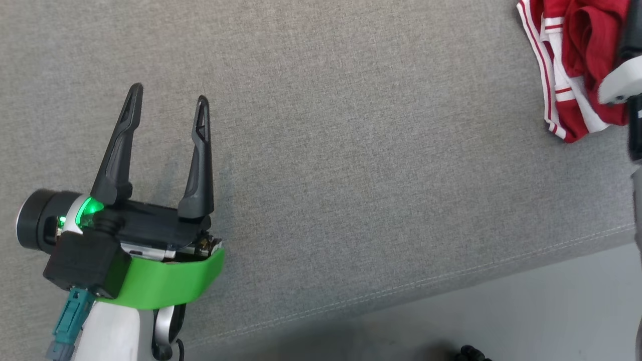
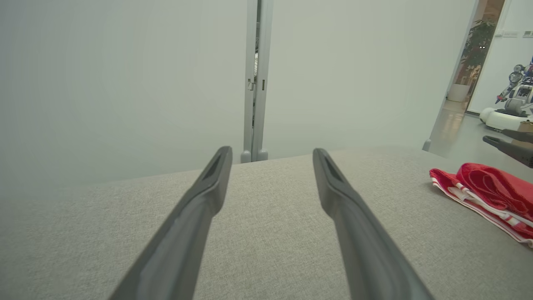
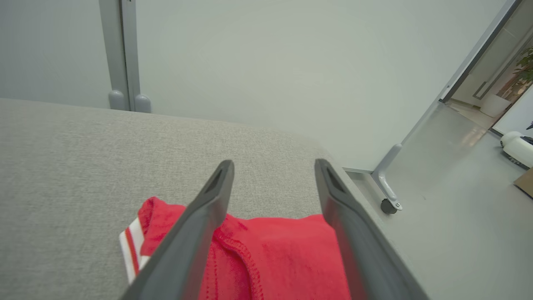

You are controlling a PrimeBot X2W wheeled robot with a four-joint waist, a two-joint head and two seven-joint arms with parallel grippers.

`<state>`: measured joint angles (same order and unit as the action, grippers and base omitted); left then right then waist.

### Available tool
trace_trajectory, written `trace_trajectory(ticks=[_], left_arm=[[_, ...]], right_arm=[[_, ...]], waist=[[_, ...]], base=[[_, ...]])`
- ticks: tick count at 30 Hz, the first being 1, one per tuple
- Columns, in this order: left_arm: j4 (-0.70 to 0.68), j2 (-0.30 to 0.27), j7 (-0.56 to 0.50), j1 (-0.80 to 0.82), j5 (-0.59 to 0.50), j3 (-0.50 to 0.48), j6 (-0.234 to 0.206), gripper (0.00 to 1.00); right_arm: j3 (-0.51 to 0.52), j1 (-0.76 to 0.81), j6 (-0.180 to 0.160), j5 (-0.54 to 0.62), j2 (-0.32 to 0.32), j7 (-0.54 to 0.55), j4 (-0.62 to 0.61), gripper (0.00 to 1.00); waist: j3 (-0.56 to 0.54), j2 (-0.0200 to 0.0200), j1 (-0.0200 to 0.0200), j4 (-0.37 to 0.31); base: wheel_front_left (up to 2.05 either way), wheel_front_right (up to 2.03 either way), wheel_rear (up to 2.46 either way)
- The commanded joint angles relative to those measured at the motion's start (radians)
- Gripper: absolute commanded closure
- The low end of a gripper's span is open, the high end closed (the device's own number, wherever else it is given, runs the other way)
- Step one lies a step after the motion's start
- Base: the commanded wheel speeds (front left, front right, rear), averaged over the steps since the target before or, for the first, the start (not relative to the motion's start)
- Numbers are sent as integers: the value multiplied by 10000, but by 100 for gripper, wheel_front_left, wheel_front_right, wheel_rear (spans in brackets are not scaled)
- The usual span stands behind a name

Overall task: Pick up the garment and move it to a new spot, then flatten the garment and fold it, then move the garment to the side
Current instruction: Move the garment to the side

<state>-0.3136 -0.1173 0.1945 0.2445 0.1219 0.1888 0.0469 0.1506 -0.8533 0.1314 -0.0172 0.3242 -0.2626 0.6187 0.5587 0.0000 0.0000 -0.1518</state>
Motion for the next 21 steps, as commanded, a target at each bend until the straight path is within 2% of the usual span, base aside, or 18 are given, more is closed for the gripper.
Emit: trace_trajectory(ticks=[1,9,14,18,21], left_arm=[[44,8,4,-169,53,-74,-97,0],[1192,431,-123,-998,1066,-856,-1215,0],[2099,481,144,-1511,1472,-900,-1145,0],[2847,496,359,-1831,1616,-872,-1072,0],[3281,540,511,-2070,1705,-921,-1196,0]], right_arm=[[-99,191,-15,-192,-9,-25,-96,0],[-2363,1883,-15,-1629,-259,-25,-1531,0],[-3416,2833,-15,-2132,-489,-23,-2035,0],[-3663,3586,-15,-2046,-825,-23,-2505,0],[-3705,4256,-15,-1867,-1137,-23,-2806,0]], waist=[[-708,0,0,238],[-2170,0,0,631],[-2955,0,0,741],[-3604,0,0,751],[-4102,0,0,732]], base=[[0,0,0],[0,0,0],[0,0,0],[0,0,0],[0,0,0]])
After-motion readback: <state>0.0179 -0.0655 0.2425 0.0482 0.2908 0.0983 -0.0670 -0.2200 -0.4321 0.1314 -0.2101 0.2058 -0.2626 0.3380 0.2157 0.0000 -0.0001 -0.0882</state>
